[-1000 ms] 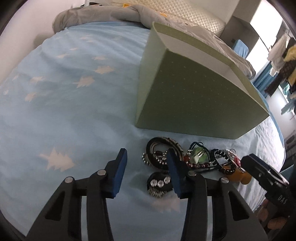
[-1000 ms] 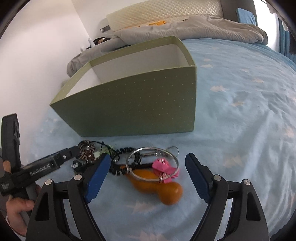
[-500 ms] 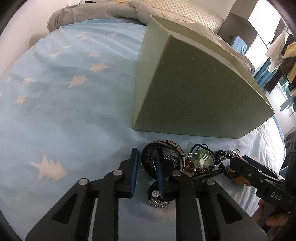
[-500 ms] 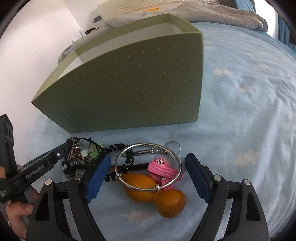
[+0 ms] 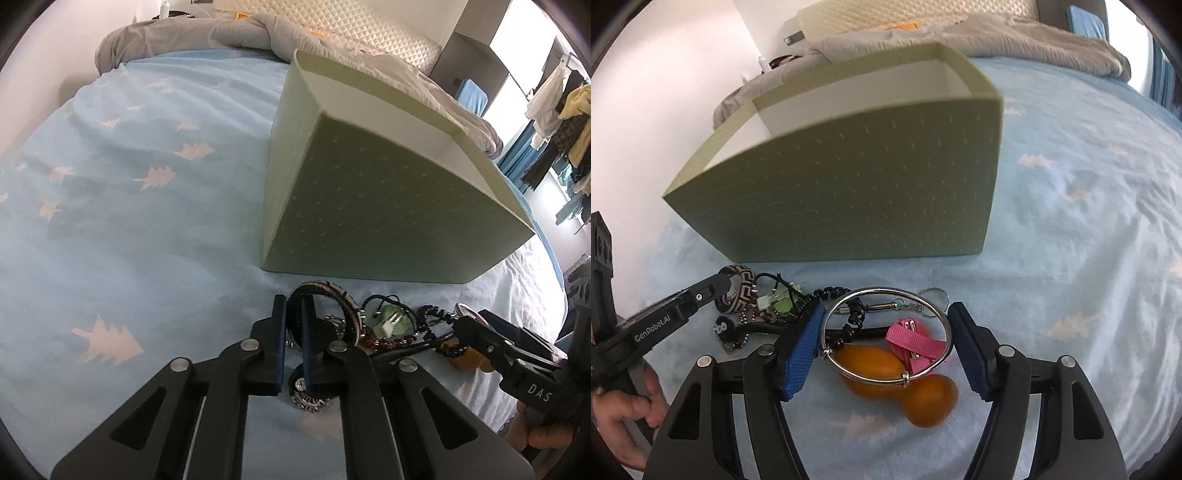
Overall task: Organize jewelry
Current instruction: 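Lift both held pieces and carry them over the green box with both tools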
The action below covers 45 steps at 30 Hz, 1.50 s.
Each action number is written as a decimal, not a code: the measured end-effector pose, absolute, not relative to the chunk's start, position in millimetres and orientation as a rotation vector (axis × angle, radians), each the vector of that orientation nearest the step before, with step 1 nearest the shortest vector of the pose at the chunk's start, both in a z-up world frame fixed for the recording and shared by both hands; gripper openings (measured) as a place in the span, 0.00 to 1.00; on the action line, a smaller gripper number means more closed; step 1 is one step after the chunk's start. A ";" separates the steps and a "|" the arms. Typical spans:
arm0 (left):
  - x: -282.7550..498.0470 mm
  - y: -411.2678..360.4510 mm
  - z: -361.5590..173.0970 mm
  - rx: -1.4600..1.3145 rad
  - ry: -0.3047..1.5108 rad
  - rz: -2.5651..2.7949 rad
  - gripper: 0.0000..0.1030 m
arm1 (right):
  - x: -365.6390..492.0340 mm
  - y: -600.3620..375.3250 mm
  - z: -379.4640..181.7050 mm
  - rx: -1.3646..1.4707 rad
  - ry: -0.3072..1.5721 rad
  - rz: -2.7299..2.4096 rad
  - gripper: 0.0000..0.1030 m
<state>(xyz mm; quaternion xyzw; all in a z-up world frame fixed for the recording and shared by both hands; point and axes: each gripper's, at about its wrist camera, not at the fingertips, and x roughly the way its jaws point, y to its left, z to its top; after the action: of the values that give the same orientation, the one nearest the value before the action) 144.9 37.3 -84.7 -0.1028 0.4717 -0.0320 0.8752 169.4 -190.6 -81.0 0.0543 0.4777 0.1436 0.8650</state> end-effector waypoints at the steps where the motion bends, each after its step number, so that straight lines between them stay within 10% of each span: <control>1: 143.5 36.7 -82.2 -0.212 0.979 -0.068 0.07 | 167.8 -190.4 -77.9 0.106 0.992 0.298 0.64; 45: 107.0 14.7 35.9 -0.191 0.787 -0.102 0.07 | 114.0 -193.9 41.3 0.001 0.667 0.327 0.64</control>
<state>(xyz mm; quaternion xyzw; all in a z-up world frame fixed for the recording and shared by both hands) 107.0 14.7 35.9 -0.0927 0.3826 -0.0497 0.9179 114.0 -193.9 41.3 0.0006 0.3258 0.1595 0.9319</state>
